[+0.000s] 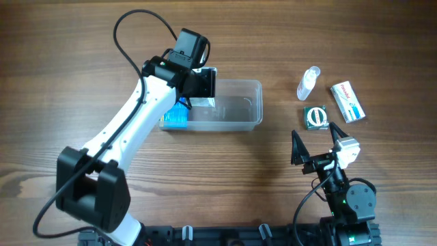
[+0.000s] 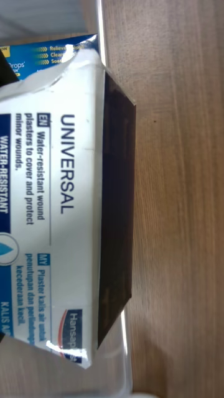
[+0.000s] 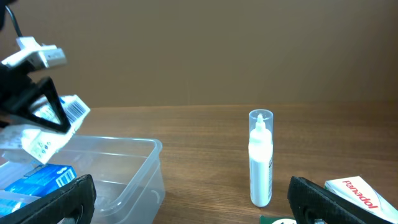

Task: Pack container
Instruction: 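Lift the plaster box and lower it into the container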

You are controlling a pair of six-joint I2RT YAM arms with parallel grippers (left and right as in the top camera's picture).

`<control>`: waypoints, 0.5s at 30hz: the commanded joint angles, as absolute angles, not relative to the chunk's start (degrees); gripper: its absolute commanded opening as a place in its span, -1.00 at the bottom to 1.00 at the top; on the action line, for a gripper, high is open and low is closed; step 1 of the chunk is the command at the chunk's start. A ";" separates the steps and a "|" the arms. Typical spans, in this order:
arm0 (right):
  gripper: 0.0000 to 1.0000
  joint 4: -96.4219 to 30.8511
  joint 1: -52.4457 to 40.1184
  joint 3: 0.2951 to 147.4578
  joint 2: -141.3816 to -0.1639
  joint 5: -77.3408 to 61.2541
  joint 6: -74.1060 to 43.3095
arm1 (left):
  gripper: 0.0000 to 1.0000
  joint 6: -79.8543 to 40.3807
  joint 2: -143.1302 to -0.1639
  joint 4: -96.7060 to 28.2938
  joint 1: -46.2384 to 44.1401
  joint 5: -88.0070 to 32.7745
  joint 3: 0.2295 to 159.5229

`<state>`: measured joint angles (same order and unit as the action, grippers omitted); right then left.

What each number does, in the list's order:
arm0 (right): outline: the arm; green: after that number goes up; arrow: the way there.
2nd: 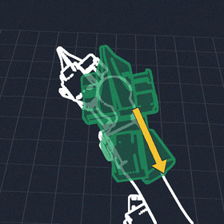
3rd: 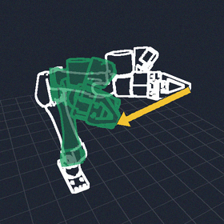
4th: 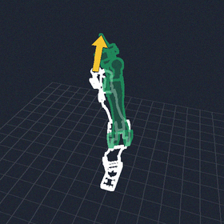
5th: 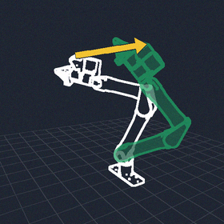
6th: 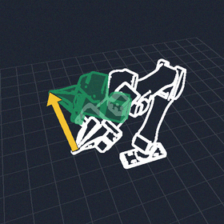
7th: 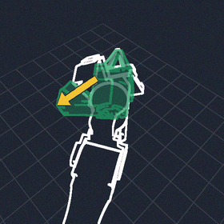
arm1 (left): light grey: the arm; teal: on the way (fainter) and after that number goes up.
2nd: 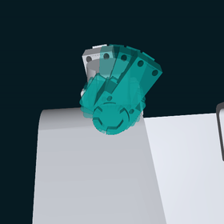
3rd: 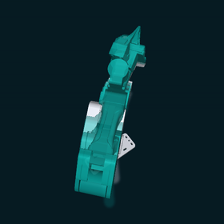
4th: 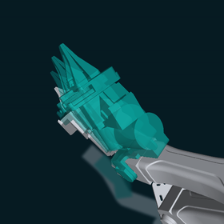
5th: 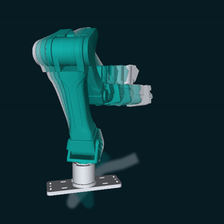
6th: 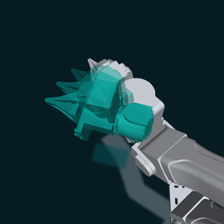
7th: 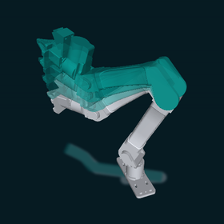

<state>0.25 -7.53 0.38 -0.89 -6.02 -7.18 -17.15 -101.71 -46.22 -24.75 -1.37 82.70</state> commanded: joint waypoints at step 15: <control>1.00 0.49 -7.16 0.30 -0.64 -6.94 -6.15 | 0.33 -18.94 -108.81 -48.29 -25.04 -0.34 82.46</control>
